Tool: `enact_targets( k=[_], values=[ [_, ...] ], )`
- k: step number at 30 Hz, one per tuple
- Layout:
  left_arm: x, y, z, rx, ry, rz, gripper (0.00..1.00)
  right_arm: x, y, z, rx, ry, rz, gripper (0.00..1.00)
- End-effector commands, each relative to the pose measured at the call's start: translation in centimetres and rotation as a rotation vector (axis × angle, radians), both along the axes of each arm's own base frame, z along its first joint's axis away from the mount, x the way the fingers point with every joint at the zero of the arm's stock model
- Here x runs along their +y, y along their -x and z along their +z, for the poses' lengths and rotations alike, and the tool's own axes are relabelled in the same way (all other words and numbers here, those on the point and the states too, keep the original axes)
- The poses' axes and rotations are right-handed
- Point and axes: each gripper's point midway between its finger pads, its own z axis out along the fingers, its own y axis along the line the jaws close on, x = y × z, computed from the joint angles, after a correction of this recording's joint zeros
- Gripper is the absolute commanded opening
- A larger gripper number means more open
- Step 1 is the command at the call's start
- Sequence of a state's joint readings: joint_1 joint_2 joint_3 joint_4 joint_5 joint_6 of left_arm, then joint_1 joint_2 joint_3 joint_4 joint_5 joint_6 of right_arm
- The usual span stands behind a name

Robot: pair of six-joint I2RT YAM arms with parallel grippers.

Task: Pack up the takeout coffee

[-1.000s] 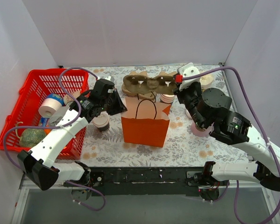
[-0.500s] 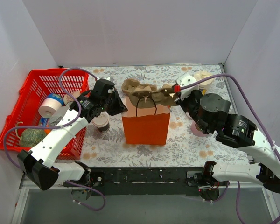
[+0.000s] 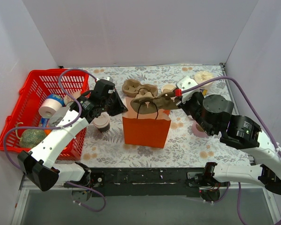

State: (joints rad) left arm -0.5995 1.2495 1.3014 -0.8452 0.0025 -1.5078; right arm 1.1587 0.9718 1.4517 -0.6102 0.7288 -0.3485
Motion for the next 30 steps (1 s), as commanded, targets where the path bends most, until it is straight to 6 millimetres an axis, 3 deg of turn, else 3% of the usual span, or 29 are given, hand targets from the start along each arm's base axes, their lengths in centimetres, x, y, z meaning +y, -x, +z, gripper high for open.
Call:
enact_targets(
  k=[1, 4, 11, 20, 25, 30],
  values=[
    [0.0, 0.2, 0.2, -0.011, 0.004, -0.002, 0.00, -0.4, 0.2, 4.6, -0.098, -0.151, 0.008, 0.01],
    [0.1, 0.3, 0.1, -0.008, 0.002, -0.002, 0.00, -0.1, 0.3, 4.9, -0.110, -0.147, 0.033, 0.01],
    [0.1, 0.4, 0.5, -0.016, 0.023, 0.009, 0.00, 0.5, -1.2, 0.2, -0.003, 0.035, -0.071, 0.01],
    [0.4, 0.5, 1.8, -0.062, 0.059, 0.021, 0.00, 0.1, -0.9, -1.9, 0.072, 0.149, -0.081, 0.01],
    [0.5, 0.1, 3.5, -0.115, 0.057, 0.021, 0.00, -1.3, -0.8, -1.3, 0.043, 0.193, -0.114, 0.01],
    [0.5, -0.8, 5.2, -0.163, 0.047, 0.025, 0.00, -4.9, -0.7, -2.0, -0.010, 0.320, -0.199, 0.01]
  ],
)
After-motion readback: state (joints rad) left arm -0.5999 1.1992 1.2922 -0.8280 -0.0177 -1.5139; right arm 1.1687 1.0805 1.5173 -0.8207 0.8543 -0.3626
